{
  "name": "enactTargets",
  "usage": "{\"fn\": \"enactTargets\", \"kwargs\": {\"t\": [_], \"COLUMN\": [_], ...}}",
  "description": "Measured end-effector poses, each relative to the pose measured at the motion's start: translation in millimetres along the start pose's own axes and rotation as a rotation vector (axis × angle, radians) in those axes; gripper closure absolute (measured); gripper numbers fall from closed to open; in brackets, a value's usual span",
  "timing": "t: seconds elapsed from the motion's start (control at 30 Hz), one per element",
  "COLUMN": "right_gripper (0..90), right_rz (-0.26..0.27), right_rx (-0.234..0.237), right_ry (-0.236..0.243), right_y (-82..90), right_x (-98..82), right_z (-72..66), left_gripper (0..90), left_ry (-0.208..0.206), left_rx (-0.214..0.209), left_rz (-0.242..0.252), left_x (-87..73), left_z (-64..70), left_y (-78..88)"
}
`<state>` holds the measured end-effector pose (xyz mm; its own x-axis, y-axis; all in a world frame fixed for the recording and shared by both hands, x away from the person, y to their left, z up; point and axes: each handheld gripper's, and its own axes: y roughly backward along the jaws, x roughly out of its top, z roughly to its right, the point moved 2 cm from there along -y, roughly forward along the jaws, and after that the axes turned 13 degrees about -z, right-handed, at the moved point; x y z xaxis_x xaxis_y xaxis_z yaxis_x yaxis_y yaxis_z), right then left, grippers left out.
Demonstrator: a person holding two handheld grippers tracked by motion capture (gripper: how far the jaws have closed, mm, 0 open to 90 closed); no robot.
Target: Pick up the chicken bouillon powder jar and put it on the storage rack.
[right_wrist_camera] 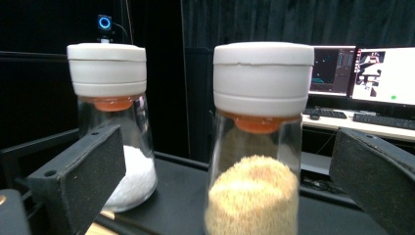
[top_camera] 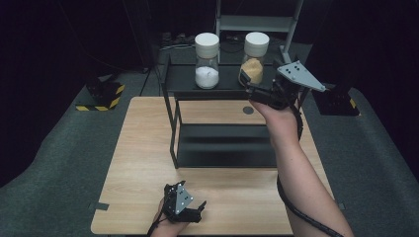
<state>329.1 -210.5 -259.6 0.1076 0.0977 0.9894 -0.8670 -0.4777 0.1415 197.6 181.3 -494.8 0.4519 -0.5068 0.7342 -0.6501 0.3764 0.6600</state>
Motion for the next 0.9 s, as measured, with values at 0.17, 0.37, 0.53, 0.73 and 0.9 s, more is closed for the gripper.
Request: {"fn": "enactTargets", "kwargs": {"t": [0.17, 0.37, 0.53, 0.73, 0.9], "right_gripper": [0.0, 0.0, 0.0, 0.0, 0.0], "right_rz": [-0.004, -0.003, -0.005, -0.018, -0.035], "right_rx": [0.01, 0.02, 0.029, 0.038, 0.035], "right_ry": [0.003, 0.021, 0.038, 0.049, 0.071], "right_y": [12.4, 27.0, 36.2, 43.0, 49.4], "right_x": [-7.9, -19.7, -29.8, -37.9, -46.5], "right_z": [-0.5, -0.7, -1.8, -3.5, -7.4], "left_gripper": [1.4, 1.4, 1.4, 1.4, 1.4], "left_ry": [-0.012, -0.017, -0.02, -0.022, -0.024], "left_rx": [0.006, 0.01, 0.012, 0.013, 0.011], "left_rz": [-0.004, -0.006, -0.009, -0.009, -0.01], "left_x": [0.8, 1.3, 1.6, 1.7, 1.9], "left_z": [1.7, 2.8, 3.2, 3.7, 3.1], "left_y": [-0.1, -0.4, -0.4, -0.5, -0.4]}}
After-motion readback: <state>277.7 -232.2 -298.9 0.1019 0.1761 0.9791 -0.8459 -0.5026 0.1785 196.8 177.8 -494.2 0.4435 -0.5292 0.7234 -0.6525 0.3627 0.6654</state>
